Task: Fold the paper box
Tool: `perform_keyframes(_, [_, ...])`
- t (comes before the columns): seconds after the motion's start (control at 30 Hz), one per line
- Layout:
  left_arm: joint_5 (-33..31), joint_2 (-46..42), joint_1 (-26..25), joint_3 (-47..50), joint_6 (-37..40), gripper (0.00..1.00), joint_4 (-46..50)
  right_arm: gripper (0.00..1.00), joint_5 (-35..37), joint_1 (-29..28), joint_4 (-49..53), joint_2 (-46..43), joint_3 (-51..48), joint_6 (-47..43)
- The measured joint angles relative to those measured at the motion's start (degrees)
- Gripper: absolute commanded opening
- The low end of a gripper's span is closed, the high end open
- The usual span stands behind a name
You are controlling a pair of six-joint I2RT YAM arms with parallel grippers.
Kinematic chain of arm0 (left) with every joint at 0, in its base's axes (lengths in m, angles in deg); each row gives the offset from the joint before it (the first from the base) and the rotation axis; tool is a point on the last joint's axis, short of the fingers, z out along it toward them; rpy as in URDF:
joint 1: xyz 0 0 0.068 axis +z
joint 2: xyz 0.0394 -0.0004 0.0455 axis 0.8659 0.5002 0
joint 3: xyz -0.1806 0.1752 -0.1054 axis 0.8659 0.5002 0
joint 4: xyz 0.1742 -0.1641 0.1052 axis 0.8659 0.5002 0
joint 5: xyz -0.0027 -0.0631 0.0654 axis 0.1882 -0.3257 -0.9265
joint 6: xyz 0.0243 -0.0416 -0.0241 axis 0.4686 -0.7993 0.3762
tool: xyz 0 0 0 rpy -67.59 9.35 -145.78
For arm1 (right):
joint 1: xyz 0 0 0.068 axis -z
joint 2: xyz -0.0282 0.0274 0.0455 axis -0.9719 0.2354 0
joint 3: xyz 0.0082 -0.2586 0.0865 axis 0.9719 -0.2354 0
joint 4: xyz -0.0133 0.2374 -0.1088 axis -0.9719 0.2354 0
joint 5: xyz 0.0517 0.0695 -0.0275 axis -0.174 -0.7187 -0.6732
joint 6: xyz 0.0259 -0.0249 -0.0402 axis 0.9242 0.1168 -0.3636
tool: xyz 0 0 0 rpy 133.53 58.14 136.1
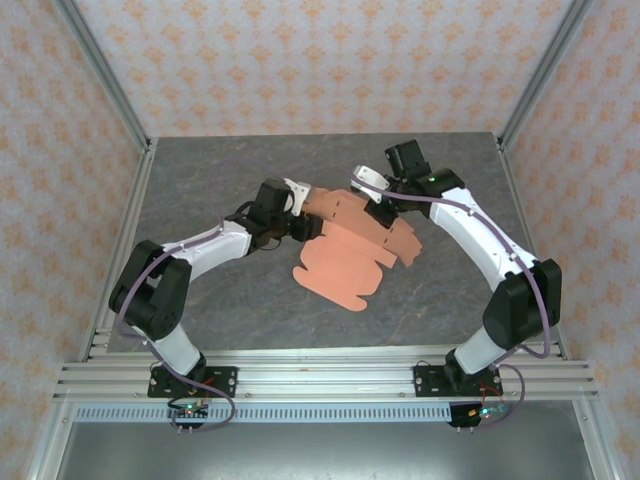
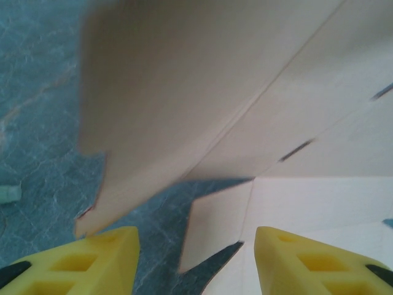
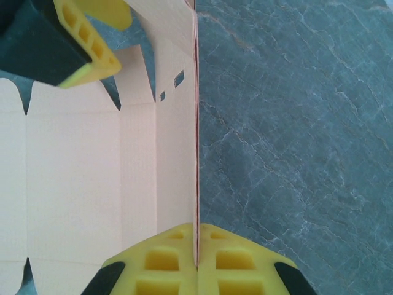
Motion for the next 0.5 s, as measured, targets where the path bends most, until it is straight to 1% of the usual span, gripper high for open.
perform_keyframes(0.13, [0.3,1.3,0.0,-0.5,0.0,0.54,0.2,0.00,0.0,0.3,0.9,0.5,0.6,0.5])
perform_keyframes(0.3, [2.3,3.3,0.0,-2.2,0.0,0.53,-0.3,0.00,0.0,0.5,1.0,1.2,0.7,1.3])
perform_keyframes(0.5, [2.7,3.6,0.0,-1.6,-0.3,0.53,-3.2,0.00,0.0,0.8,1.8,1.9,1.8,2.8])
